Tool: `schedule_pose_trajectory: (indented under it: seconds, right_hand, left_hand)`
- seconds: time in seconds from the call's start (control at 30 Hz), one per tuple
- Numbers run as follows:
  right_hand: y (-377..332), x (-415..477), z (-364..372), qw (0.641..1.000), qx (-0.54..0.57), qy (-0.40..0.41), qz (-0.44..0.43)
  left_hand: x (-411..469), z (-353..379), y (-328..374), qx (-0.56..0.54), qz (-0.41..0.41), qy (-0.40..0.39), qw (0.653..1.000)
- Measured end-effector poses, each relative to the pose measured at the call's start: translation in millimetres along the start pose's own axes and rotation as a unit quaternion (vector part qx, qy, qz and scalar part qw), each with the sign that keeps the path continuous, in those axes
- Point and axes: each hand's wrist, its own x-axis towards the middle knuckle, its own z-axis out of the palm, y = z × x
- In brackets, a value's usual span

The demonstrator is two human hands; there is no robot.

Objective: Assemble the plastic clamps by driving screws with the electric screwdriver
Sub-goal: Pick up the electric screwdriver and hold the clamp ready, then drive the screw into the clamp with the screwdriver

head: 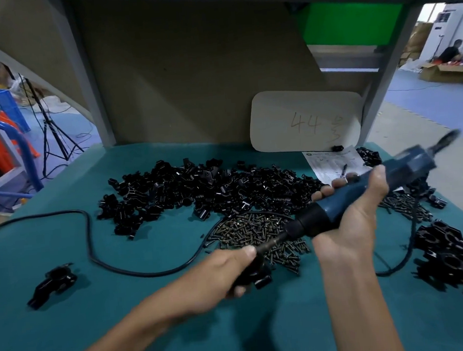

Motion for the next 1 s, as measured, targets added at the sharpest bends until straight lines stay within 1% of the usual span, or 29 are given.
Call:
schedule_pose_trajectory:
  seconds: [0.03, 0.07, 0.1, 0.17, 0.23, 0.3, 0.43, 0.47, 0.53, 0.57, 0.63, 0.67, 0.73, 0.8, 0.83, 0.9, 1.0]
  right_hand:
    - [-3.0, 3.9, 0.6, 0.998, 0.038, -0.022, 0.043]
    - [-6.7, 3.4, 1.5, 0.993, 0.062, -0.045, 0.088]
    - [-11.0, 6.1, -0.6, 0.992, 0.062, -0.055, 0.096]
    - [-16.0, 5.4, -0.9, 0.989, 0.072, -0.065, 0.111]
    - [-15.1, 5.2, -1.8, 0.986, 0.091, -0.061, 0.123]
    - [-15.4, 5.1, -1.4, 0.986, 0.095, -0.048, 0.128]
    - [-15.4, 7.9, -3.4, 0.988, 0.078, -0.01, 0.135]
    - [-14.6, 8.0, -3.8, 0.988, 0.069, -0.007, 0.138]
    - [-14.2, 7.8, -4.0, 0.99, 0.041, -0.005, 0.132]
    - [-13.2, 8.4, -4.2, 0.993, 0.012, 0.003, 0.119]
    - [-10.6, 8.5, -7.0, 0.994, -0.051, 0.012, 0.091]
    - [-9.5, 8.9, -9.9, 0.994, -0.075, 0.01, 0.084]
    - [-8.8, 8.8, -14.6, 0.991, -0.094, 0.005, 0.091]
    - [-7.3, 8.9, -17.0, 0.989, -0.078, -0.004, 0.126]
    - [-5.8, 9.0, -18.2, 0.987, -0.067, -0.007, 0.143]
    - [-1.6, 10.8, -23.7, 0.984, -0.066, 0.002, 0.166]
    - [1.7, 15.2, -43.8, 0.972, -0.155, 0.021, 0.175]
  left_hand:
    - [-1.6, -1.8, 1.9, -0.124, -0.038, -0.033, 0.991]
    - [-3.0, -4.4, 3.6, -0.208, -0.069, -0.054, 0.974]
    - [-4.3, -6.4, 4.4, -0.248, -0.091, -0.068, 0.962]
    - [-5.2, -9.5, 7.0, -0.259, -0.12, -0.088, 0.954]
    - [-4.4, -10.9, 8.6, -0.246, -0.135, -0.095, 0.955]
    - [-3.6, -12.0, 7.6, -0.249, -0.136, -0.107, 0.953]
    - [-3.1, -13.0, 4.2, -0.258, -0.129, -0.169, 0.942]
    - [-2.6, -13.6, 3.2, -0.25, -0.133, -0.167, 0.944]
    - [-1.3, -14.1, 1.3, -0.22, -0.144, -0.127, 0.956]
    - [-0.7, -15.0, -0.3, -0.204, -0.138, -0.105, 0.963]
    - [-0.5, -19.6, -6.3, -0.164, -0.099, -0.072, 0.979]
    - [-0.9, -21.9, -9.2, -0.124, -0.066, -0.057, 0.988]
    - [0.0, -23.8, -14.8, -0.001, 0.0, -0.009, 1.0]
    - [5.1, -21.7, -23.7, 0.102, 0.038, 0.061, 0.992]
    - [7.7, -19.6, -27.6, 0.128, 0.041, 0.085, 0.987]
    - [11.3, -17.7, -35.4, 0.135, 0.031, 0.095, 0.986]
    - [10.9, -24.3, -47.4, 0.085, 0.01, 0.09, 0.992]
